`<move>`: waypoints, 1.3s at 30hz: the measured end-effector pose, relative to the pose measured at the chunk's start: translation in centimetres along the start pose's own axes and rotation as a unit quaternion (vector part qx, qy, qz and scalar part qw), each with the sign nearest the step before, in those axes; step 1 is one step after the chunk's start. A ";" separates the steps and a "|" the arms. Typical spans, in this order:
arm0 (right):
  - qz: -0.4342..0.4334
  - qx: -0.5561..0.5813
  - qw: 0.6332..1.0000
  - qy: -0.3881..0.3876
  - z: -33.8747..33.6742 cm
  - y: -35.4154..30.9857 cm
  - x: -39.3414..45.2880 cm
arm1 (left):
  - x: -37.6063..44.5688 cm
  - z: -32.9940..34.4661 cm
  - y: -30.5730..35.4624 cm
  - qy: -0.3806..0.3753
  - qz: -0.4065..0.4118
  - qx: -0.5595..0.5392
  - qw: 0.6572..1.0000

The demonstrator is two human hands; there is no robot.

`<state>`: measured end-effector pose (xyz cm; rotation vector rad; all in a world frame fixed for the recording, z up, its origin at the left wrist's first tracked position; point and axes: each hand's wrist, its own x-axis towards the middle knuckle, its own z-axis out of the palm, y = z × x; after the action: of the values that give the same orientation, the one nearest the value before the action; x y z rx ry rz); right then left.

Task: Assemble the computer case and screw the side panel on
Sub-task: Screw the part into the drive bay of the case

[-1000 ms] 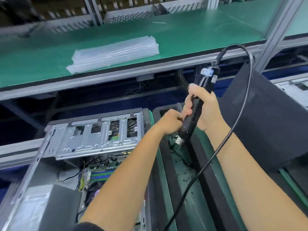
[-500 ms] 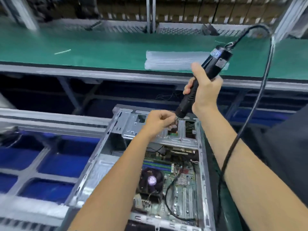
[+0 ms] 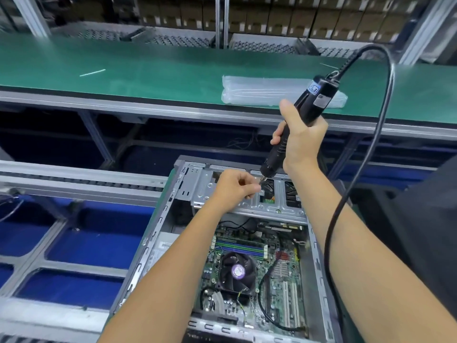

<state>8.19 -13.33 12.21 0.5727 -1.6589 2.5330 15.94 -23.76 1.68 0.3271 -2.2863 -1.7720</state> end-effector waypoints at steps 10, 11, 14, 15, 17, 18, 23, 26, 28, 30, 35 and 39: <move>-0.021 -0.051 0.998 -0.001 -1.7 0.7 -0.5 | 0.5 2.6 -0.1 -0.012 0.030 0.144 0.989; -0.021 -0.053 0.998 0.003 -1.8 0.7 -0.6 | 0.5 2.7 -0.1 -0.012 0.031 0.152 0.988; -0.019 -0.056 0.998 0.014 -2.2 0.9 -0.7 | 0.5 2.7 -0.3 -0.024 0.019 0.154 0.988; -0.018 -0.055 0.998 0.017 -2.3 0.9 -0.7 | 0.5 2.7 -0.3 -0.027 0.013 0.150 0.988; -0.019 -0.057 0.998 0.024 -2.4 0.9 -0.8 | 0.5 2.9 -0.3 -0.029 0.007 0.150 0.988; -0.020 -0.061 0.998 0.023 -2.3 0.9 -0.8 | 0.4 3.0 -0.2 -0.028 0.004 0.152 0.988; -0.033 -0.076 0.997 0.004 -1.8 0.8 -1.3 | 0.4 3.6 0.1 -0.005 -0.023 0.149 0.989; -0.032 -0.076 0.997 0.008 -1.7 0.7 -1.4 | 0.4 3.6 0.2 -0.004 -0.031 0.151 0.988; -0.032 -0.072 0.997 0.008 -1.7 0.8 -1.5 | 0.4 3.6 0.2 -0.005 -0.029 0.150 0.988; -0.033 -0.072 0.997 0.004 -1.8 0.9 -1.6 | 0.3 3.7 0.0 -0.014 -0.023 0.153 0.988; -0.030 -0.072 0.997 0.003 -1.9 1.1 -1.4 | 0.0 3.6 -0.3 -0.021 -0.019 0.124 0.992; -0.019 -0.059 0.998 0.015 -2.2 1.2 -1.0 | -0.2 3.1 -0.4 -0.036 -0.011 0.100 0.994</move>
<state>8.18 -11.77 10.07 0.5493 -1.7549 2.3864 15.12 -20.93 0.51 0.3291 -2.5274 -1.5905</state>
